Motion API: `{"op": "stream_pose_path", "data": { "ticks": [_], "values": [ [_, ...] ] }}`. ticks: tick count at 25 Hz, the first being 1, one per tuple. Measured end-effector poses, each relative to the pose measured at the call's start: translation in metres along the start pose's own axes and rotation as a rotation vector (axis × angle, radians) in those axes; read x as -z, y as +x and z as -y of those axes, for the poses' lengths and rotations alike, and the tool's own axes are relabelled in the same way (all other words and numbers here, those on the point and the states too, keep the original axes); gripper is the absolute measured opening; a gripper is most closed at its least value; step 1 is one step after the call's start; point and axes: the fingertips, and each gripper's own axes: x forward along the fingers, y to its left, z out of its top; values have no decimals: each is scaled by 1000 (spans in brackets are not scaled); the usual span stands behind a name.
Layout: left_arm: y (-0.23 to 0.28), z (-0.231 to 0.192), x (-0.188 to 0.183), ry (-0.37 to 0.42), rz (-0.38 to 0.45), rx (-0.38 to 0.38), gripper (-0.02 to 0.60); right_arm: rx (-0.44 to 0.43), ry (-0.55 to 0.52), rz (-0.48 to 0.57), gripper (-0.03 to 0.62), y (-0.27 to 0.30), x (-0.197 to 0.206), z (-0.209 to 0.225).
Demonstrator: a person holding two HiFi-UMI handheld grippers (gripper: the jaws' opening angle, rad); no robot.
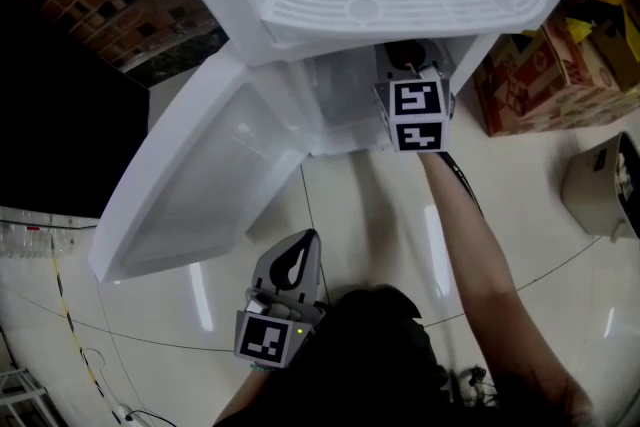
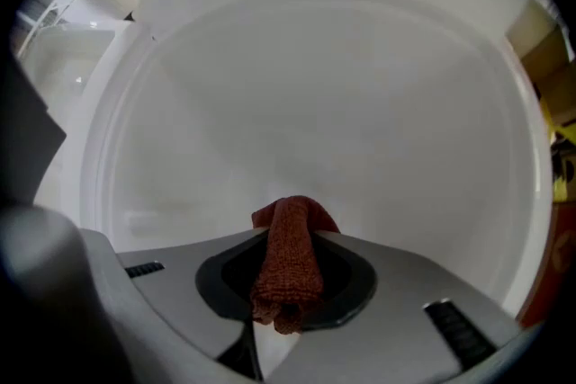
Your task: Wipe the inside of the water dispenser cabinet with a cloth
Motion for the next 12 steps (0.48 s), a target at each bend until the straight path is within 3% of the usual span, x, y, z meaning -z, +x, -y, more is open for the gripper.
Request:
{"op": "stream_pose_path", "data": {
  "ticks": [3,6,12],
  "values": [
    [1,1,0,2,-1,2,-23,99,-82,115,77,-17,-51,9],
    [0,1,0,3,0,0,-23,192,-115,159,77,-29,-75,16],
    [-3,-4,-1,2,7,-11,-23,281,-9,45,77,-27,-42,41]
  ]
}}
